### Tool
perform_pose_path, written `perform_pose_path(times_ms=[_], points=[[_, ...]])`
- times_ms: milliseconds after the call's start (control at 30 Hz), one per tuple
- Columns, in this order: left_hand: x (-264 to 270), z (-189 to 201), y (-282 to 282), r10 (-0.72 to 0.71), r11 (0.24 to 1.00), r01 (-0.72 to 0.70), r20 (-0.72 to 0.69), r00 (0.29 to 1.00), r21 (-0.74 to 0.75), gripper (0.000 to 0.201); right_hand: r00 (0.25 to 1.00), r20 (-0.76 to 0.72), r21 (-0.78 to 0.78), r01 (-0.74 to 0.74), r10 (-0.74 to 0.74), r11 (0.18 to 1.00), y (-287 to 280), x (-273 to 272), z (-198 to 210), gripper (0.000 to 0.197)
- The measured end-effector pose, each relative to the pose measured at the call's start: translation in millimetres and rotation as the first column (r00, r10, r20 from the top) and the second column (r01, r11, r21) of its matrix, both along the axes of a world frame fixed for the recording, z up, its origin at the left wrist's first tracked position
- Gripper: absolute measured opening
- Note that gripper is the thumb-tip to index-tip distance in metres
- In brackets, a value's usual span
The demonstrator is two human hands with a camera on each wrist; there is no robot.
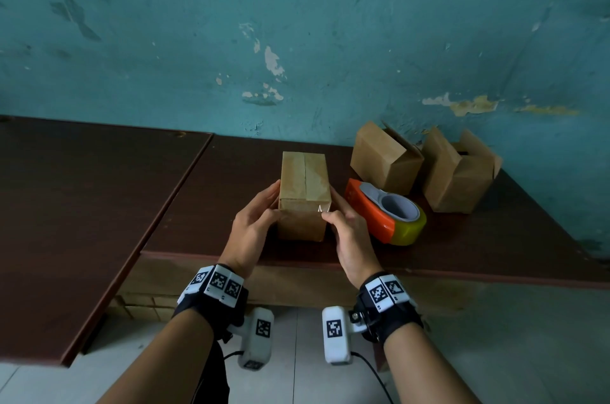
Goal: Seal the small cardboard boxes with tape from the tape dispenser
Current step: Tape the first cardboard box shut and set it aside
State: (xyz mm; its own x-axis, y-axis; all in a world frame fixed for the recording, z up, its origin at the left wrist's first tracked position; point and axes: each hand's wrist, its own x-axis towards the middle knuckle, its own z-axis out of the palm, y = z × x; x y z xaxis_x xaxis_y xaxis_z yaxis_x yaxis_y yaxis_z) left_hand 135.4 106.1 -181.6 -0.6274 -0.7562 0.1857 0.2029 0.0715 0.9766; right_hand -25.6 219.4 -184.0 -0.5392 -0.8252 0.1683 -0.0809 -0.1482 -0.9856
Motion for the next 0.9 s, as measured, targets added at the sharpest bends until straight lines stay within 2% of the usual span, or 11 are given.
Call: perform_pose_path(times_ms=[167,367,733,900], points=[[0.0,0.8,1.1,0.005,1.0,-0.005,0.003,1.0,-0.023,0.058,0.999,-0.05,-0.001,-0.007,0.007,1.0,1.8,3.6,3.2,0.058],[-1.1,1.7,3.6,0.022,0.999,-0.022,-0.003,1.0,-0.033,0.058,0.999,-0.051,0.01,0.001,0.0,1.0,1.4,4.4,1.9,0.064],[-0.7,0.9,3.1,0.029,0.998,-0.028,0.006,1.0,-0.05,0.06,1.0,0.002,-0.03,-0.004,0.005,1.0,1.9,4.7,3.2,0.053],[-2.9,-3.2,2.0,0.072,0.995,-0.07,0.033,0.997,-0.075,0.055,1.0,-0.018,-0.033,0.004,-0.004,0.999,3.3,6.0,3.7,0.058]])
